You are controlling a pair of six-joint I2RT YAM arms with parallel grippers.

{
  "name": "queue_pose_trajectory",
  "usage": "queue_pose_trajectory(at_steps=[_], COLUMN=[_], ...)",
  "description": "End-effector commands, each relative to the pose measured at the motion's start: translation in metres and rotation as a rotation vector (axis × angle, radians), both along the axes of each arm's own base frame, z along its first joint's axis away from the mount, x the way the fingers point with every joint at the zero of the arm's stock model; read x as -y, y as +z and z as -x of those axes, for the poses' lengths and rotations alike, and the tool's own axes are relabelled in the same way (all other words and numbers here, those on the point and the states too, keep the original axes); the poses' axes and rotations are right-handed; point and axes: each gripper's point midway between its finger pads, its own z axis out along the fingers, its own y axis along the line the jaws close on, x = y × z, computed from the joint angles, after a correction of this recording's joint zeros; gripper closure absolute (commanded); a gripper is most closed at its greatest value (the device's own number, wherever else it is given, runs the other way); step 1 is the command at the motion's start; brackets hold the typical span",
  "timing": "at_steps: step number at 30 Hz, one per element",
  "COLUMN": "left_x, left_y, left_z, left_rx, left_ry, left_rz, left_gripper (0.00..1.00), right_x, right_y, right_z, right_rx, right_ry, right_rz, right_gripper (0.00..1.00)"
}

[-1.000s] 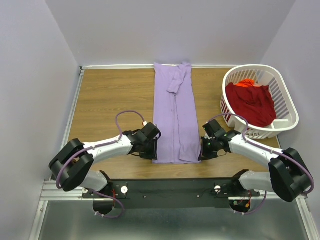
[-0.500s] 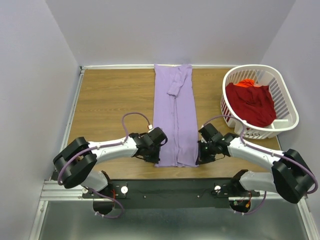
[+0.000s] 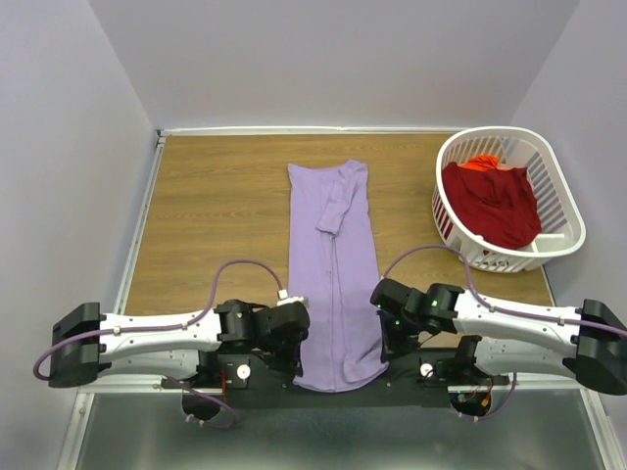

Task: Fold and stack the t-shirts
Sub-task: Fold the tshirt

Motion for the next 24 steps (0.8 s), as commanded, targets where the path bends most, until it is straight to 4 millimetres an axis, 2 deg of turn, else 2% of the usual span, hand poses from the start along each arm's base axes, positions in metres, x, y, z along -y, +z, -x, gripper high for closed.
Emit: queue_pose_trajectory(at_steps=[1,3,5,6,7,8,9,11,12,13,14,15,18,19,24], left_x=[0.007,0.011,0.01,0.008,0.0,0.004,0.003,-0.001,0.004,0.004,0.001,0.0,-0.009,-0.013,-0.023], left_y=[0.012,0.018,0.024,0.025,0.019,0.026,0.018,0.019,0.03,0.026,0.034,0.035,0.035,0.031,0.04], left_z=[-0.039,-0.066,-0.108,-0.122,-0.143,-0.161,-0.171,-0.197,-0.216,-0.225,-0.246,-0.254,-0.282,-0.288,-0.321], left_rx=[0.062,0.12,0.218,0.248,0.282,0.327,0.326,0.377,0.427,0.433,0.488,0.503,0.539,0.54,0.614], left_ry=[0.113,0.146,0.181,0.197,0.209,0.215,0.216,0.207,0.212,0.215,0.236,0.246,0.286,0.304,0.371], left_rz=[0.039,0.078,0.105,0.102,0.07,0.086,0.052,0.032,0.044,0.019,0.01,0.002,0.0,-0.012,-0.03], left_gripper=[1.0,1.0,1.0,1.0,1.0,1.0,1.0,1.0,1.0,1.0,1.0,1.0,1.0,1.0,1.0], right_x=[0.003,0.006,0.011,0.014,0.024,0.025,0.028,0.035,0.027,0.027,0.028,0.02,0.016,0.017,0.021], right_y=[0.018,0.019,0.026,0.03,0.032,0.044,0.047,0.051,0.065,0.063,0.065,0.074,0.077,0.078,0.079], right_z=[-0.028,-0.047,-0.076,-0.089,-0.107,-0.129,-0.141,-0.169,-0.187,-0.198,-0.209,-0.224,-0.252,-0.259,-0.287], right_rx=[0.1,0.158,0.218,0.244,0.272,0.338,0.361,0.396,0.445,0.46,0.496,0.545,0.605,0.615,0.651], right_ry=[-0.028,-0.04,-0.067,-0.083,-0.102,-0.122,-0.127,-0.115,-0.119,-0.097,-0.098,-0.108,-0.106,-0.111,-0.108], right_rz=[0.09,0.136,0.152,0.155,0.184,0.194,0.211,0.259,0.239,0.262,0.278,0.256,0.256,0.256,0.254], right_gripper=[1.0,1.0,1.0,1.0,1.0,1.0,1.0,1.0,1.0,1.0,1.0,1.0,1.0,1.0,0.99])
